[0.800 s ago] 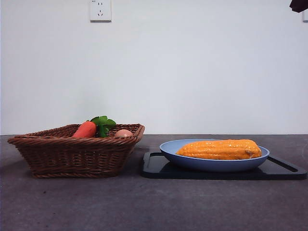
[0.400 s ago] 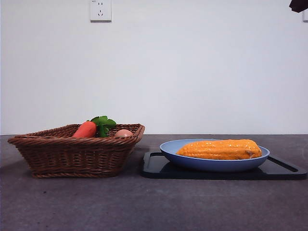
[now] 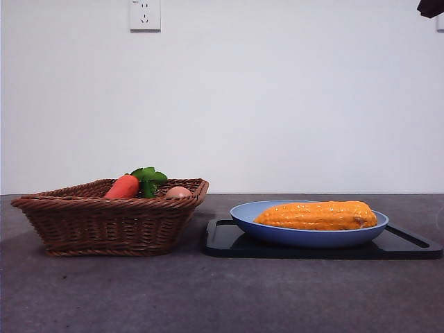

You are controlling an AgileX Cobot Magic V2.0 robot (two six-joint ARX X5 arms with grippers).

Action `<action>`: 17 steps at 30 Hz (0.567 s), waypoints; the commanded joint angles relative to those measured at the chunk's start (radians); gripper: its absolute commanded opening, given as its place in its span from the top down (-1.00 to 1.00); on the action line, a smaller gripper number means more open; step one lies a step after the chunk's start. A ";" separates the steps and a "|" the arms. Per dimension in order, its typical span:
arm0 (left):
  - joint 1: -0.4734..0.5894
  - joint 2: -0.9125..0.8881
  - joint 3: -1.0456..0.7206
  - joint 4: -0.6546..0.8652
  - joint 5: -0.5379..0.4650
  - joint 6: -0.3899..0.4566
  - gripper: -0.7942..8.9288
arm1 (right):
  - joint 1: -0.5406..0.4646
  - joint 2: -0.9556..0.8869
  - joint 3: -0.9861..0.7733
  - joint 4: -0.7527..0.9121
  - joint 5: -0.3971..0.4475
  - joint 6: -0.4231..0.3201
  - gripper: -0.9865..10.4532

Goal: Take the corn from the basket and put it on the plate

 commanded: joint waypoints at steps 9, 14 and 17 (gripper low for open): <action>0.002 -0.124 -0.060 -0.095 0.000 -0.022 0.82 | 0.005 0.008 0.019 0.010 -0.002 -0.010 0.82; 0.002 -0.126 -0.061 -0.162 0.000 -0.022 0.82 | 0.005 0.008 0.019 0.010 -0.002 -0.010 0.82; 0.002 -0.126 -0.068 -0.183 0.000 -0.023 0.82 | 0.005 0.008 0.019 0.010 -0.002 -0.010 0.82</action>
